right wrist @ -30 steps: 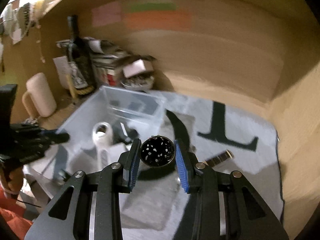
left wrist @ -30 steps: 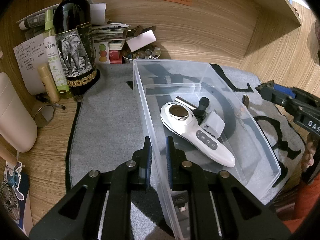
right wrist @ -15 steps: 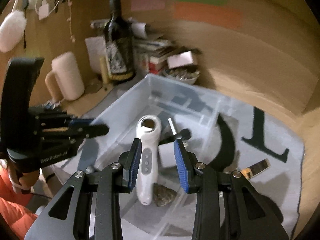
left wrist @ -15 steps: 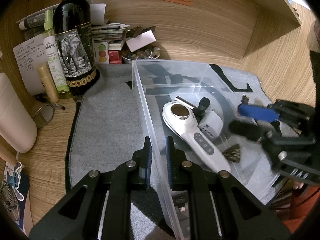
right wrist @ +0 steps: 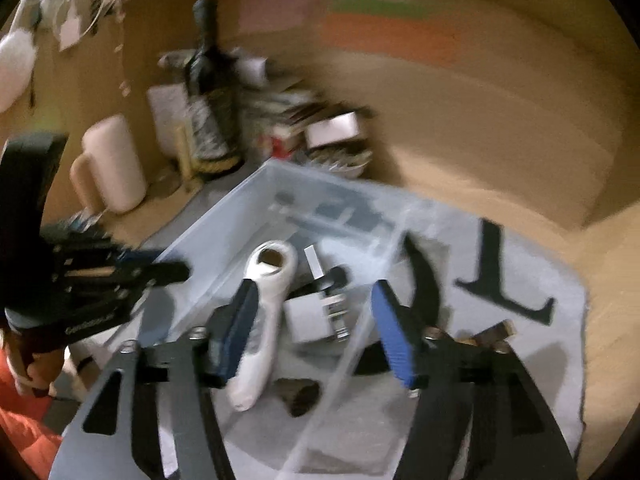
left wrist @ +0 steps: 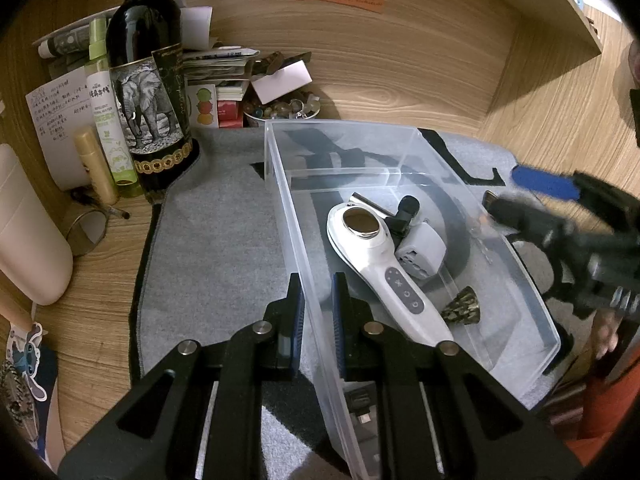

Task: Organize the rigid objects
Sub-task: 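Place the round black part into the box and open the right tool, then grasp the black-and-gold lighter on the mat with the right tool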

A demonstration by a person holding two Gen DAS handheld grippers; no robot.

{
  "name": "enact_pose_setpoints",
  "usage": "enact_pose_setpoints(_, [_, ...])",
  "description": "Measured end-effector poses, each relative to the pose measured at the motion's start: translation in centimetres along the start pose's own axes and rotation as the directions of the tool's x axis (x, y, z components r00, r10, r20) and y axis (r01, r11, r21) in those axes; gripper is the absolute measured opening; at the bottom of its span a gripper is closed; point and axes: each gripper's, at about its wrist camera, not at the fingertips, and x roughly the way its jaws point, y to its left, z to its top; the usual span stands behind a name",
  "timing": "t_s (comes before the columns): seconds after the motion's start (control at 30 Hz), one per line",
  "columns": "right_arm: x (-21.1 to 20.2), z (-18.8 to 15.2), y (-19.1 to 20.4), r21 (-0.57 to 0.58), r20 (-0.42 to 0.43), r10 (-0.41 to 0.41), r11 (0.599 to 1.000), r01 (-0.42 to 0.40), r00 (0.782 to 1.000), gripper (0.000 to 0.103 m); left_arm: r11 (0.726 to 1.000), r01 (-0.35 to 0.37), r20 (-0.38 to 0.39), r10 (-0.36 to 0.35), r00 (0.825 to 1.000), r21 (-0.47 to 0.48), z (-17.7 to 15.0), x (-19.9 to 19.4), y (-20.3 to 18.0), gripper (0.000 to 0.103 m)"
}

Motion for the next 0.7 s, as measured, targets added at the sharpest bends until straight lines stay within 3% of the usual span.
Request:
enact_pose_setpoints(0.23, [-1.2, 0.8, -5.3, 0.123, 0.037, -0.167, 0.979, 0.162, 0.985, 0.073, 1.000, 0.002, 0.001, -0.002, 1.000, -0.001, 0.0, 0.0, -0.1, 0.012])
enact_pose_setpoints(0.4, [0.8, 0.0, -10.4, 0.234, -0.053, -0.271, 0.932, 0.276, 0.961, 0.074, 1.000, 0.001, 0.001, -0.001, 1.000, -0.001, 0.0, 0.0, -0.1, 0.012])
enact_pose_setpoints(0.7, [6.7, -2.9, -14.4, 0.315, -0.247, -0.258, 0.890, 0.329, 0.934, 0.072, 1.000, 0.000, 0.000, 0.000, 1.000, -0.001, 0.0, 0.0, -0.1, 0.012])
